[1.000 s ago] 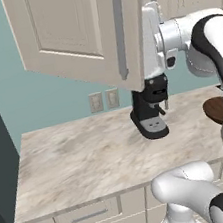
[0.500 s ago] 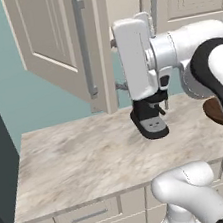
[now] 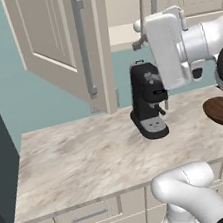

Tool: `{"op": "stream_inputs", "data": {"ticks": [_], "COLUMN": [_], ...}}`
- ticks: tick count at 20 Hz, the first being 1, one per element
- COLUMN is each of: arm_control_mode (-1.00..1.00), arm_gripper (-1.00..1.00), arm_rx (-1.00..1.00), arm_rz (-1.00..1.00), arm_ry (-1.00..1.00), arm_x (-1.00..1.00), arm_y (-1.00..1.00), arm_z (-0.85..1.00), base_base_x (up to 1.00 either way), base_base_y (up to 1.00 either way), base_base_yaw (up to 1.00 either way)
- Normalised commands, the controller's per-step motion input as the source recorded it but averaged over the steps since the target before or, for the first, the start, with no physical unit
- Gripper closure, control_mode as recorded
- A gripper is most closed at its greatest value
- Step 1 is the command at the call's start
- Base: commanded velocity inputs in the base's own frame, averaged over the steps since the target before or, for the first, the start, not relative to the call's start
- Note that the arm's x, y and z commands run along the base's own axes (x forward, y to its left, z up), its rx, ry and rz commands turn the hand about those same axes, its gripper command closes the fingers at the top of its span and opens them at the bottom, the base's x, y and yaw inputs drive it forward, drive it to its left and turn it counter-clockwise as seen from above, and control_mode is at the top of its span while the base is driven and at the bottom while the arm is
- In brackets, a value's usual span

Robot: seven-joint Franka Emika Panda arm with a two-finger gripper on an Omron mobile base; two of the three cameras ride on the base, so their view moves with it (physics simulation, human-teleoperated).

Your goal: Open the cabinet and move the ladle to the pot. Then close the cabinet.

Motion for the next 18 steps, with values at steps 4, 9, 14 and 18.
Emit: {"op": "stream_inputs", "data": {"ticks": [4, 9, 14, 18], "arm_control_mode": [-1.0, -1.0, -1.0, -1.0], "arm_gripper": [-1.0, -1.0, -1.0, -1.0], "arm_rx": [-0.29, -0.31, -0.34, -0.4], "arm_rz": [-0.34, -0.25, -0.15, -0.02], "arm_ry": [-0.11, -0.11, -0.2, -0.33], "arm_x": [0.25, 0.56, 0.38, 0.26], "arm_y": [-0.93, -0.77, -0.5, -0.42], "arm_z": [0.09, 0.25, 0.16, 0.0], "base_base_x": [0.0, 0.0, 0.0, 0.0], "base_base_y": [0.0, 0.0, 0.0, 0.0], "base_base_yaw": [0.0, 0.0, 0.0, 0.0]}}
